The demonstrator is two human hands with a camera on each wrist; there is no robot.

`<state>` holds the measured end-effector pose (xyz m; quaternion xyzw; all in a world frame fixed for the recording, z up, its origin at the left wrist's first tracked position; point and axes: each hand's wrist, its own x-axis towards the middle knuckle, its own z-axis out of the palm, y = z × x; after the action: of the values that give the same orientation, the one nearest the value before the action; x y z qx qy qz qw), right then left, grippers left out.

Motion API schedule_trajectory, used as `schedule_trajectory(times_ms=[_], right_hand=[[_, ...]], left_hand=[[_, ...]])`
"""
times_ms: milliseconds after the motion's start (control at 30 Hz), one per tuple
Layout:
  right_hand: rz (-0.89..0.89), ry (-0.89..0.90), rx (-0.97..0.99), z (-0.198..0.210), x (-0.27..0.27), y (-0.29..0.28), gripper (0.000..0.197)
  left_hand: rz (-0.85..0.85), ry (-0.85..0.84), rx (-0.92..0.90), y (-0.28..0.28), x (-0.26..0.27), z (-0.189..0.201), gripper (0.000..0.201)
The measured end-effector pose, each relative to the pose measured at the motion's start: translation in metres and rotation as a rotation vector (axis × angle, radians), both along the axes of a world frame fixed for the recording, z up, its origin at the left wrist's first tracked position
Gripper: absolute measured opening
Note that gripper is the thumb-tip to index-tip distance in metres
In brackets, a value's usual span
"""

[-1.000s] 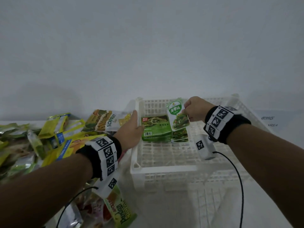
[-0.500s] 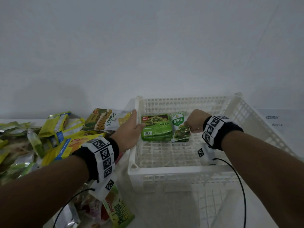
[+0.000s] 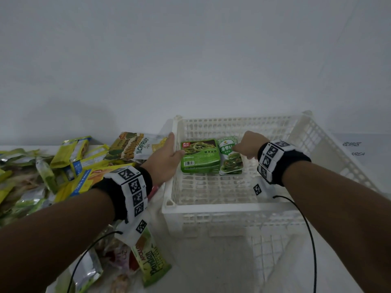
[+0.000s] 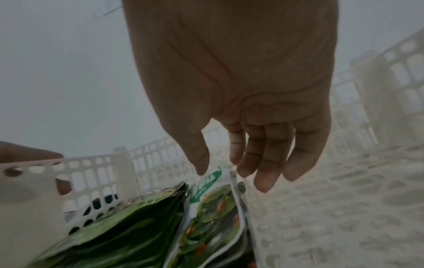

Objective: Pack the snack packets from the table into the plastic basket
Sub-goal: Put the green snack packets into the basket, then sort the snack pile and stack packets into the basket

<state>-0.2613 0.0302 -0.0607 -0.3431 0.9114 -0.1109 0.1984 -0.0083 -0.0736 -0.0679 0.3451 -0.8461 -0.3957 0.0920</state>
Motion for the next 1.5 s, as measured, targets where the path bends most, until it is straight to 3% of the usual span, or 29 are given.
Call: schedule_trajectory(times_ms=[133,267,433,600,700,800,933,1167,1333,1500], right_hand=[[0.091,0.141,-0.069,0.015,0.012,0.002,0.062],[0.221,0.382,-0.167,0.031,0.037,-0.007,0.05],[0.378,0.516,-0.193,0.052,0.086,-0.026,0.047],[0.493,0.571,-0.219,0.071,0.144,-0.052,0.045],[0.549,0.622,-0.266,0.086,0.185,-0.07,0.042],[0.582,0.651,-0.349,0.105,0.233,-0.091,0.039],[0.608,0.627,-0.387,0.113,0.312,-0.124,0.037],[0.788,0.476,-0.213,0.056,0.453,-0.173,0.037],[0.918,0.366,-0.121,0.015,0.534,-0.197,0.04],[0.972,0.352,-0.238,-0.01,0.575,-0.204,0.046]], left_hand=[[0.004,-0.028,-0.02,0.003,0.001,0.005,0.073],[-0.006,-0.045,-0.071,-0.001,0.007,0.01,0.084],[0.022,-0.065,-0.214,-0.014,0.033,0.024,0.089],[0.011,-0.186,-0.489,-0.039,0.082,0.041,0.077],[-0.03,-0.261,-0.622,-0.057,0.119,0.052,0.058],[-0.061,-0.315,-0.651,-0.079,0.165,0.059,0.036],[-0.085,-0.329,-0.655,-0.116,0.248,0.052,0.03],[-0.12,-0.207,-0.582,-0.152,0.41,0.033,0.018],[-0.049,-0.196,-0.518,-0.163,0.519,0.01,0.02],[0.053,-0.313,-0.509,-0.171,0.604,-0.017,0.045]])
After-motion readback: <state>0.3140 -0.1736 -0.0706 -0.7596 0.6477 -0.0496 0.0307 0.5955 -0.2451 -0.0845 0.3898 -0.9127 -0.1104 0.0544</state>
